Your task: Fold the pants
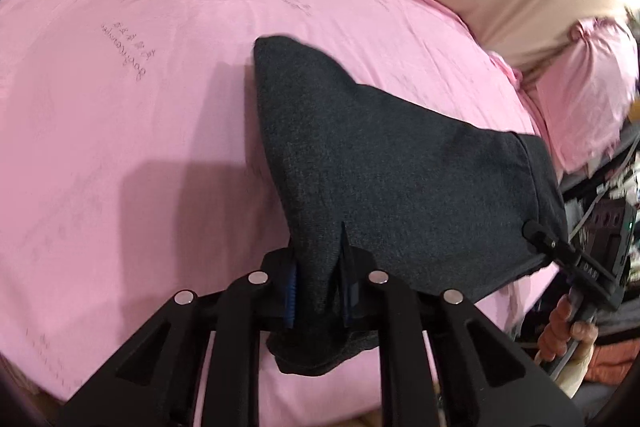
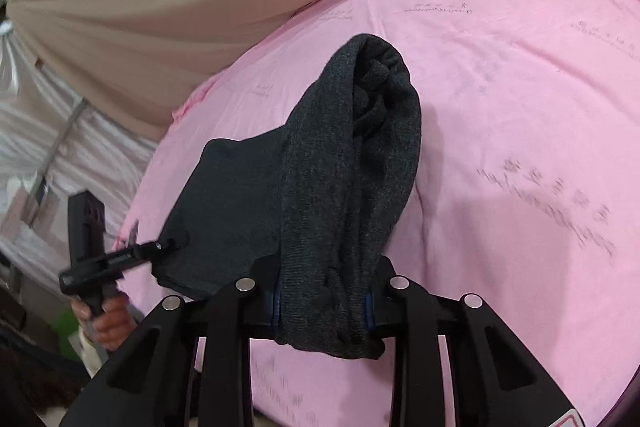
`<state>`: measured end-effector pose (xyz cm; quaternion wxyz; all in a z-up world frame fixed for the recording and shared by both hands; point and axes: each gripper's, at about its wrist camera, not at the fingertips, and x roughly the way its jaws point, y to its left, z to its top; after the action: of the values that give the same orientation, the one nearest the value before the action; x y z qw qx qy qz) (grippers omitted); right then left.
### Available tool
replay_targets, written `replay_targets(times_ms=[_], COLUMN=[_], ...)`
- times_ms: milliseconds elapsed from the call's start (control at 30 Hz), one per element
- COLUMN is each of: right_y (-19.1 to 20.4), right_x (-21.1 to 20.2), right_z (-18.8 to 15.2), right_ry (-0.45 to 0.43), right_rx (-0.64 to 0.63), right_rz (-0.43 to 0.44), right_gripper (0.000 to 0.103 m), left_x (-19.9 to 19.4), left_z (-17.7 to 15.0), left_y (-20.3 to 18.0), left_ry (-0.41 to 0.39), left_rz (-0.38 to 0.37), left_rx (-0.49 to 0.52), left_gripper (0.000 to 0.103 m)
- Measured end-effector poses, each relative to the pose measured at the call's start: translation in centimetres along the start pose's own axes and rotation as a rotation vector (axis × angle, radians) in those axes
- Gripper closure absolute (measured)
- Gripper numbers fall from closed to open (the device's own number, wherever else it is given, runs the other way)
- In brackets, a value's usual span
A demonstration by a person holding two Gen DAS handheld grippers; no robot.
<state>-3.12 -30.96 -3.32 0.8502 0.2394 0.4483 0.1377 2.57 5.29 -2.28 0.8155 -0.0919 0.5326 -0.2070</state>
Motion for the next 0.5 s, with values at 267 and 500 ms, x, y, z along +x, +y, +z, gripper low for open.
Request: replay_targets(times_ms=[267,500], right_y=[-2.4,-1.3], right_x=[1.7,2.6], right_z=[-1.9,-1.3], right_ry=[0.012,0.003], right_rx=[0.071,0.020], right_rz=[0.022,0.000], right_gripper=[0.045,0.037], left_x=[1.9,3.1], left_z=[-1.9,-1.2], left_y=[-0.5,-1.4], left_ry=[-0.008,0.006], left_rz=[0.170,0.192], left_rx=[-0.019,-0.009], left_gripper=[0.023,0.022])
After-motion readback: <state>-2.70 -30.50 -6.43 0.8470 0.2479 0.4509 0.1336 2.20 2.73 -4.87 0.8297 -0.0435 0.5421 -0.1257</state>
